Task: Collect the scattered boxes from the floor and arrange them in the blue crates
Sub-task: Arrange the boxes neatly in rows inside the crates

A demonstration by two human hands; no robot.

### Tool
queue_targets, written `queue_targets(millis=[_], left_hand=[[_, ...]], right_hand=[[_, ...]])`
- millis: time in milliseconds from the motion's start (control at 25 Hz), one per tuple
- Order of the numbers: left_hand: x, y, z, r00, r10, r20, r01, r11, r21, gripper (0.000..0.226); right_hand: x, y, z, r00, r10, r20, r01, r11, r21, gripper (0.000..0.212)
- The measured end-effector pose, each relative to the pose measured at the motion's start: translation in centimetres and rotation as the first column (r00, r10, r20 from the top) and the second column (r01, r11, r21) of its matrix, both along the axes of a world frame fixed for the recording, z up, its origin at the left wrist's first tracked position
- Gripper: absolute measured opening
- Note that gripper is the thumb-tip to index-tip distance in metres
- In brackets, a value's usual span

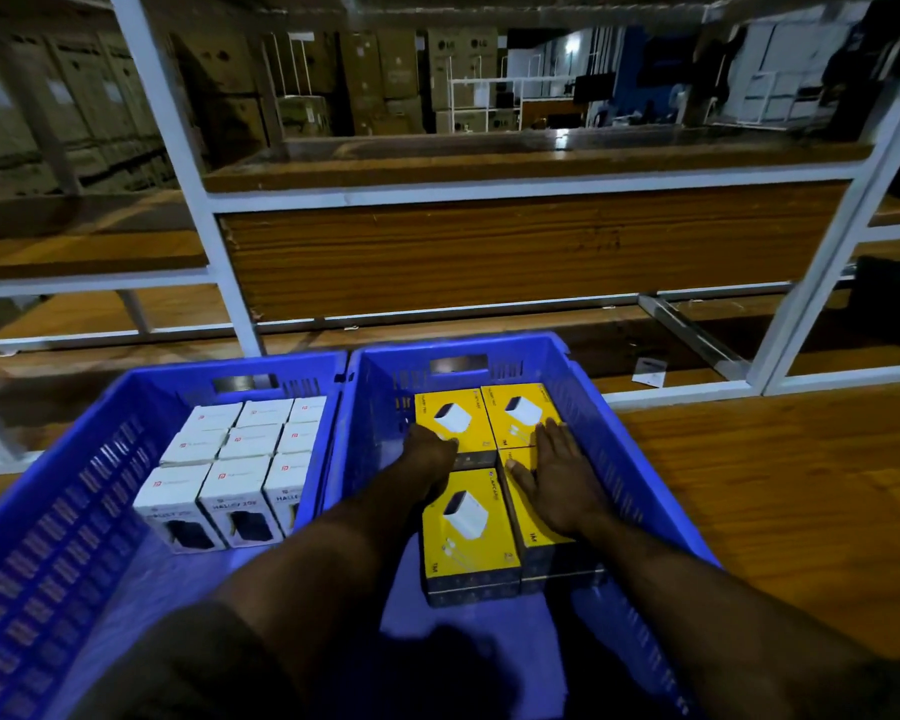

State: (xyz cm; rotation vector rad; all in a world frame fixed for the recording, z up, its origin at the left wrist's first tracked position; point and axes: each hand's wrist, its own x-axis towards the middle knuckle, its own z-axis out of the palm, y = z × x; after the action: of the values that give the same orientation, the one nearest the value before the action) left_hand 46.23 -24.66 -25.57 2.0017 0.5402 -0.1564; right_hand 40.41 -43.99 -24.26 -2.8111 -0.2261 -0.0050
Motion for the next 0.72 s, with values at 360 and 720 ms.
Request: queue_targets(millis=[360,720], left_hand=[[-2.6,-1.1,0.5,0.987,-0.110,0.119,0.086,0.979,0.185,0.080],[-3.4,-0.6,1.5,0.971,-0.235,0.036,0.205,0.905,0.373,0.081]], right_hand=[[3.9,1.4,-1.5,0.996,0.079,0.031,-0.074,0.987,-0.145,0.067],[3.8,2.0,-1.3,0.999,0.047,-0.012,-0.048,0.984,-0.171,0.076]])
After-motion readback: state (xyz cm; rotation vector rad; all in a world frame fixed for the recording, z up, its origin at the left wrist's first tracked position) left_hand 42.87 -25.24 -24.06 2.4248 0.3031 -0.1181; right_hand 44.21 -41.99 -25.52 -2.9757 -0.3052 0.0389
